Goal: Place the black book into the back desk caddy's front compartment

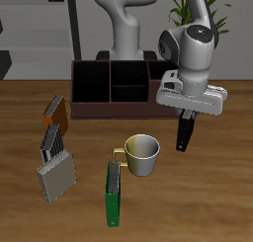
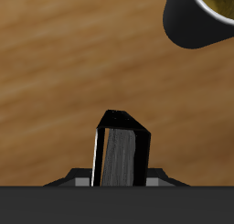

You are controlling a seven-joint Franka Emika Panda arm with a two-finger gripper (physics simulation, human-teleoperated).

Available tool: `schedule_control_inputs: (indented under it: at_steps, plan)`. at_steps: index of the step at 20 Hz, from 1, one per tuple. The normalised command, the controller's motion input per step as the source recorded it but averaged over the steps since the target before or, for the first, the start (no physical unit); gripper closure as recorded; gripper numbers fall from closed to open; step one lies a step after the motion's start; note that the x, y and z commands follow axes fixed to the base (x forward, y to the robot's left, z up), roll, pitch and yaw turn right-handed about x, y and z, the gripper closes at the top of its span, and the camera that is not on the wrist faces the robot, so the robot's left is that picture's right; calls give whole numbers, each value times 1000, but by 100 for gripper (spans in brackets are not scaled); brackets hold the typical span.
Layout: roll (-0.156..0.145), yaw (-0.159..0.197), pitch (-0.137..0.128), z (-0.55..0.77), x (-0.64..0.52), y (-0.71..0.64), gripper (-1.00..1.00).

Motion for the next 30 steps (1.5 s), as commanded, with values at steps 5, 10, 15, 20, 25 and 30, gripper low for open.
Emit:
schedule_control_inputs:
  at_steps: [5, 10, 15, 20, 25, 30]
  plan:
    - [5, -5, 0, 77, 10, -87, 100]
    - [-9, 36, -29, 171, -18, -88, 100]
    - [57, 114, -57, 689, -134, -143, 100]
    - [7, 147, -50, 637, -71, -254, 100]
    - [-26, 137, -32, 629, -20, -407, 100]
    - [-27, 93, -26, 390, -76, -318, 100]
